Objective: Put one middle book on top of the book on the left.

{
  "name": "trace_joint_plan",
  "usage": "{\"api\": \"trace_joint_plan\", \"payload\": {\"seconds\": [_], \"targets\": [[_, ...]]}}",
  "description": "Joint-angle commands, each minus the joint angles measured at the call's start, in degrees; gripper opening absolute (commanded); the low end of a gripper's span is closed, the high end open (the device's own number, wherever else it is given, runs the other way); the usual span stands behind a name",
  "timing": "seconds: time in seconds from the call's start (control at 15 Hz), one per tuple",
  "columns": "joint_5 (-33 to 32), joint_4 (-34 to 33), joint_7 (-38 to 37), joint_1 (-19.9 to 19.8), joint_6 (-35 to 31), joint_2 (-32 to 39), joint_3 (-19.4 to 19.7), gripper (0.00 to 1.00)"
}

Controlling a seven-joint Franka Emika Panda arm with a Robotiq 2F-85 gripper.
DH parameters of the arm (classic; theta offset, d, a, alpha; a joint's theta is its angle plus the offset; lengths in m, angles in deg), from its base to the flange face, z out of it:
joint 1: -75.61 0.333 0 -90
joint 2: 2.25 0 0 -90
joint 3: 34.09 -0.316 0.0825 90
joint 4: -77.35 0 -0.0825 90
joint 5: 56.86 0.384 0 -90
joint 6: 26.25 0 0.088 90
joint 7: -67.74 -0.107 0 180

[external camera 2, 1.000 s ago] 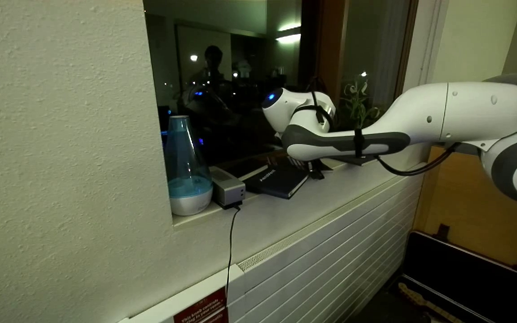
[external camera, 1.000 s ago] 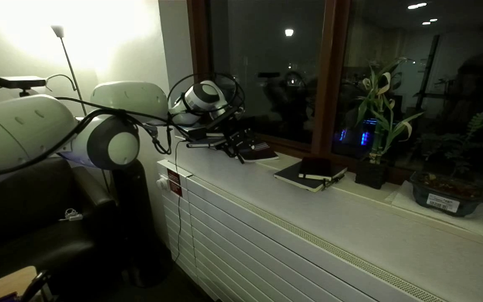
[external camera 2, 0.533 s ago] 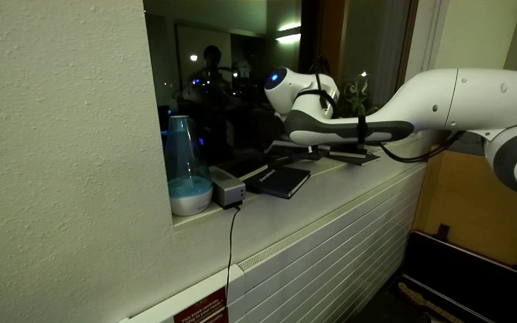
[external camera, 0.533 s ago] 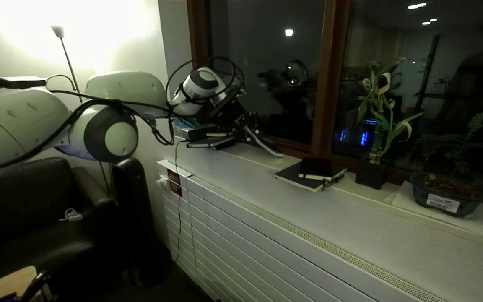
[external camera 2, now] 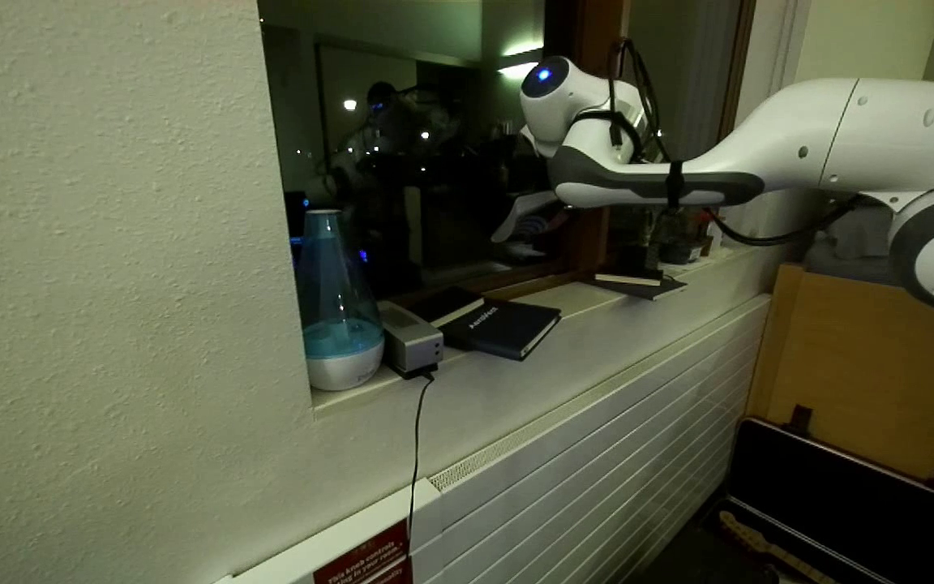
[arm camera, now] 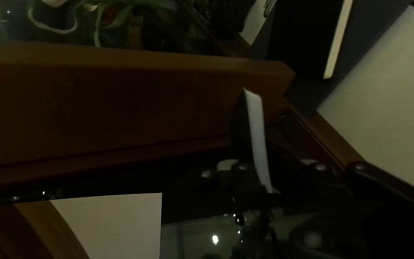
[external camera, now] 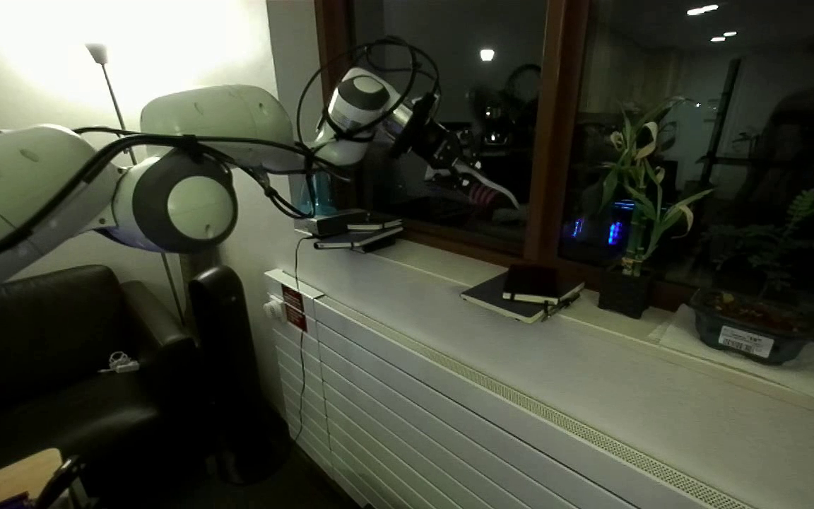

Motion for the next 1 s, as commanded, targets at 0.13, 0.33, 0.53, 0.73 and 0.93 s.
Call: {"api": "trace_joint_plan", "payload": {"seconds": [0.13, 0.33, 0.53, 0.73, 0.93], "targets": [[-0.62, 0.11, 1.77, -0.91, -5.43, -0.37, 0.42, 0.04], [-0.12, 0.27, 3.30, -0.96, -6.16, -0.58, -0.09, 0.40], [0.10, 0.27, 3.77, -0.93, -7.13, -0.68, -0.48, 0.59], [0.24, 0.25, 3.97, -0.82, -8.37, -0.71, -0.74, 0.78], [0.56, 0.24, 4.26, -0.67, -8.86, -0.72, -1.43, 0.97]]}}
